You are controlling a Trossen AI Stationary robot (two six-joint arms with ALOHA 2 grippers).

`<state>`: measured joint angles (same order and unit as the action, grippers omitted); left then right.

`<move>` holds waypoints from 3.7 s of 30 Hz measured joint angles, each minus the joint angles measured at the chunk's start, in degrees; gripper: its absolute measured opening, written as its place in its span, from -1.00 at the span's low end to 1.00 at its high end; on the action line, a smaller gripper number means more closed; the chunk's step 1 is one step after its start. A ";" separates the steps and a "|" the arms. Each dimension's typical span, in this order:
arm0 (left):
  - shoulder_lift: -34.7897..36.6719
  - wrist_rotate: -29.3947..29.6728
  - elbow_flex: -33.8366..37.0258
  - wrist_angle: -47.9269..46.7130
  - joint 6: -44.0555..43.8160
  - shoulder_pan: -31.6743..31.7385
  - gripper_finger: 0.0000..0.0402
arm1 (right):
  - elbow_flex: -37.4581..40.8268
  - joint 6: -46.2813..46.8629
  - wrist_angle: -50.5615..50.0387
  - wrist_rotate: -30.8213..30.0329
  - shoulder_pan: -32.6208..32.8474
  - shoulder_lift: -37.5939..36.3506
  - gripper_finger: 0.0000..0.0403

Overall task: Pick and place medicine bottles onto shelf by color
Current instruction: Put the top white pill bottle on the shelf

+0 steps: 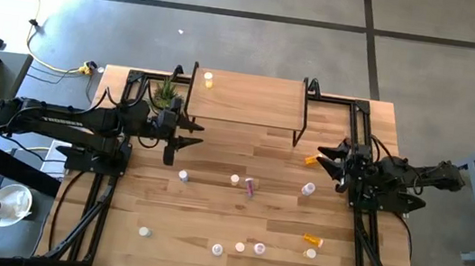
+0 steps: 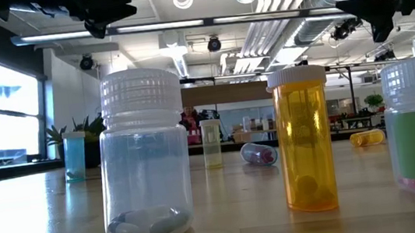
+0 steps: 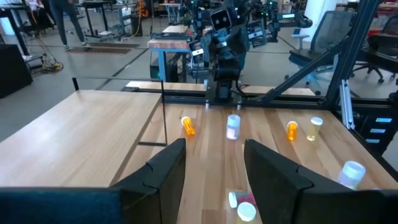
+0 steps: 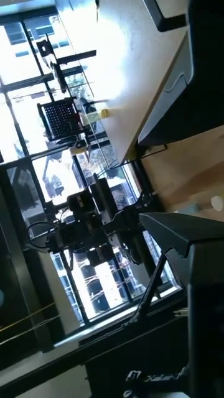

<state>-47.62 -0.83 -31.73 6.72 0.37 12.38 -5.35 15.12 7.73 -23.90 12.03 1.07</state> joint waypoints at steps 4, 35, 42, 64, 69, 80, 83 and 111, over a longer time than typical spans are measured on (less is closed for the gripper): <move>0.00 0.01 0.00 0.00 -0.14 0.00 -0.24 | -4.84 1.66 -8.55 0.04 0.00 0.11 -0.08; -0.02 0.05 0.02 -3.04 -3.09 0.02 -0.24 | -42.79 39.05 -64.99 7.34 0.02 35.86 -0.06; -0.02 0.03 0.02 -3.22 -3.38 0.02 -0.24 | -41.79 46.64 -69.30 10.42 0.02 44.14 -0.06; -0.02 0.03 0.02 -5.73 -4.71 0.01 -0.24 | -41.70 54.53 -69.52 15.69 0.02 65.62 -0.06; -0.02 0.03 0.02 -5.73 -4.71 0.00 -0.24 | -41.68 54.53 -68.11 16.51 0.02 68.82 -0.06; -0.02 0.03 0.02 -5.73 -4.71 0.00 -0.24 | -41.66 54.55 -65.68 18.38 0.00 73.69 -0.06; -0.02 0.04 0.02 -5.73 -4.71 0.02 -0.24 | -41.66 55.28 -65.68 18.38 0.02 74.99 -0.06; -0.02 0.03 0.02 -5.86 -4.71 0.00 -0.24 | -42.20 51.74 -64.59 21.19 -0.02 81.79 -0.39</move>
<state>-47.64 -0.79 -31.70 0.86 -4.34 12.38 -47.55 66.86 -56.86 -2.72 12.01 82.86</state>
